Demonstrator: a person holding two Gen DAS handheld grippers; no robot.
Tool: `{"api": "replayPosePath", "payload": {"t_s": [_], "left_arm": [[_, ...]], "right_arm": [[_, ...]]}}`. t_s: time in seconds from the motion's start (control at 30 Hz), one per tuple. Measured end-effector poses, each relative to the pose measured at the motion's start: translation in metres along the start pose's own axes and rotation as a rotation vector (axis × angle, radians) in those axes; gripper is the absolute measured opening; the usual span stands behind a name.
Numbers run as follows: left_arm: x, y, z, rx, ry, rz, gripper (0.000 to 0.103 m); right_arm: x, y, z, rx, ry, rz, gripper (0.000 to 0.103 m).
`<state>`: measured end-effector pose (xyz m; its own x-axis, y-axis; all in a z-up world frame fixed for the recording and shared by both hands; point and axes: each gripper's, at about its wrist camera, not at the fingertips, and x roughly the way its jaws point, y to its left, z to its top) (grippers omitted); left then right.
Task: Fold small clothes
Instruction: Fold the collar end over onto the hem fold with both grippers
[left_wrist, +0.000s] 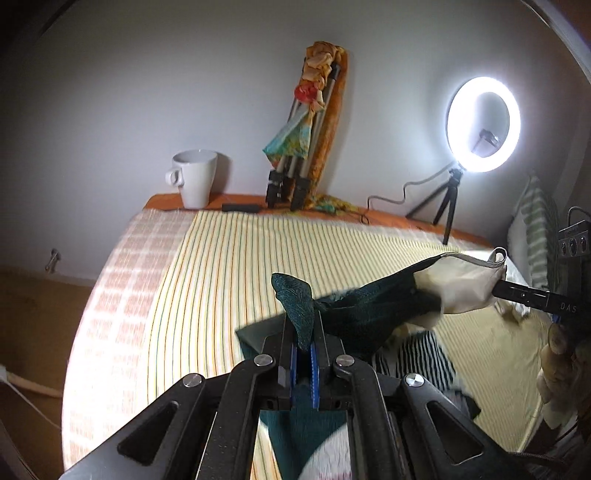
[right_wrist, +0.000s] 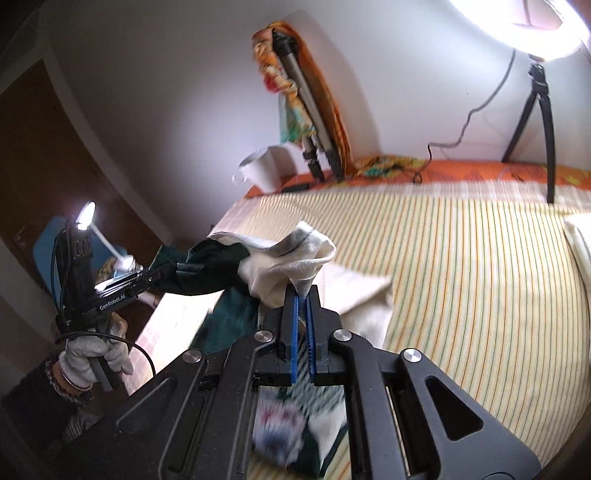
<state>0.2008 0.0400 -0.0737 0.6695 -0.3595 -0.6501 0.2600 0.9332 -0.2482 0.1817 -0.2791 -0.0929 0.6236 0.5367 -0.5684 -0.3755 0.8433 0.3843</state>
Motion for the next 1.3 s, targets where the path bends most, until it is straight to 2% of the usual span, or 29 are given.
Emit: {"api": "replayPosePath", "payload": {"t_s": [0.1,0.23,0.33,0.53,0.63,0.67,0.77,0.8,0.87,1.0,1.17,1.2,1.23,1.27,1.3], "left_arm": [[-0.008,-0.001,-0.026,0.004,0.027,0.005,0.003],[-0.016,-0.003,-0.056,0.031,0.059,0.01,0.006],[-0.026,-0.005,-0.076,0.067,0.076,0.028,0.016],[-0.054,-0.007,-0.104,0.124,0.108,0.027,0.023],[-0.072,-0.004,-0.11,0.113,0.103,0.009,0.029],[-0.077,-0.003,-0.111,0.104,0.098,0.003,0.03],[-0.087,0.006,-0.107,0.052,0.073,-0.007,0.034],[-0.085,0.01,-0.106,0.02,0.074,-0.005,0.037],[-0.075,0.022,-0.105,-0.055,0.099,-0.008,0.038],[-0.047,0.034,-0.109,-0.169,0.19,-0.044,0.039],[-0.027,0.042,-0.116,-0.266,0.231,-0.071,0.036],[-0.025,0.043,-0.116,-0.278,0.236,-0.079,0.035],[-0.021,0.042,-0.118,-0.288,0.245,-0.088,0.029],[-0.019,0.041,-0.119,-0.289,0.251,-0.089,0.024],[-0.017,0.039,-0.119,-0.288,0.255,-0.088,0.014]], "right_arm": [[-0.007,0.005,-0.028,-0.007,0.018,-0.006,0.005],[-0.007,0.014,-0.064,-0.085,0.054,-0.06,0.005],[-0.009,0.019,-0.083,-0.152,0.066,-0.108,0.005],[-0.026,0.032,-0.107,-0.319,0.094,-0.191,0.005],[-0.038,0.027,-0.115,-0.348,0.12,-0.213,0.015],[-0.044,0.022,-0.116,-0.329,0.12,-0.214,0.023],[-0.061,0.009,-0.114,-0.247,0.094,-0.168,0.036],[-0.066,0.005,-0.113,-0.204,0.082,-0.15,0.048],[-0.069,-0.007,-0.109,-0.097,0.071,-0.121,0.056],[-0.048,-0.031,-0.11,0.112,0.129,-0.061,0.056],[-0.02,-0.05,-0.124,0.29,0.2,0.055,0.054],[-0.017,-0.051,-0.125,0.307,0.206,0.074,0.044],[-0.011,-0.053,-0.127,0.33,0.222,0.106,0.038],[-0.007,-0.052,-0.128,0.338,0.233,0.118,0.027],[-0.003,-0.051,-0.129,0.34,0.241,0.123,0.021]]}}
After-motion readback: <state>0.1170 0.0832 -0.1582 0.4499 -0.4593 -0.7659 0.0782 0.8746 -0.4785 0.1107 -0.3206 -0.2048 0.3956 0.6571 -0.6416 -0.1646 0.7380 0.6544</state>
